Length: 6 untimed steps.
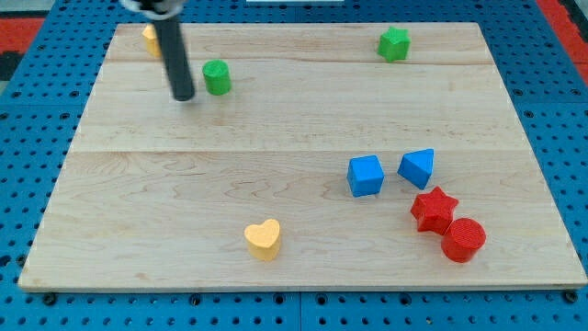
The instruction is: Push the yellow heart closer to the green circle
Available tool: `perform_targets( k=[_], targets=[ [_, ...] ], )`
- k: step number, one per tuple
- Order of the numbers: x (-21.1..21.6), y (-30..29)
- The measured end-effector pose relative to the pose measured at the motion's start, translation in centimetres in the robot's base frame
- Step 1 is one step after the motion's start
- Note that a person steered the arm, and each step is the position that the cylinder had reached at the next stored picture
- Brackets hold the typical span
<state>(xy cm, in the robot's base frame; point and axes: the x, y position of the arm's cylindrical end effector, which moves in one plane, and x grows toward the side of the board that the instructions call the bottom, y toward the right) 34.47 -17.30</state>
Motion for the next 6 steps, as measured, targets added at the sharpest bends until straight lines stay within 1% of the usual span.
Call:
perform_targets(
  k=[1, 2, 3, 4, 5, 6],
  targets=[
    [-3.5, 4.7],
    [-5.3, 16.4],
    [-6.6, 24.1],
    [-2.6, 21.0],
    [4.3, 13.5],
    [12.5, 7.7]
  ],
)
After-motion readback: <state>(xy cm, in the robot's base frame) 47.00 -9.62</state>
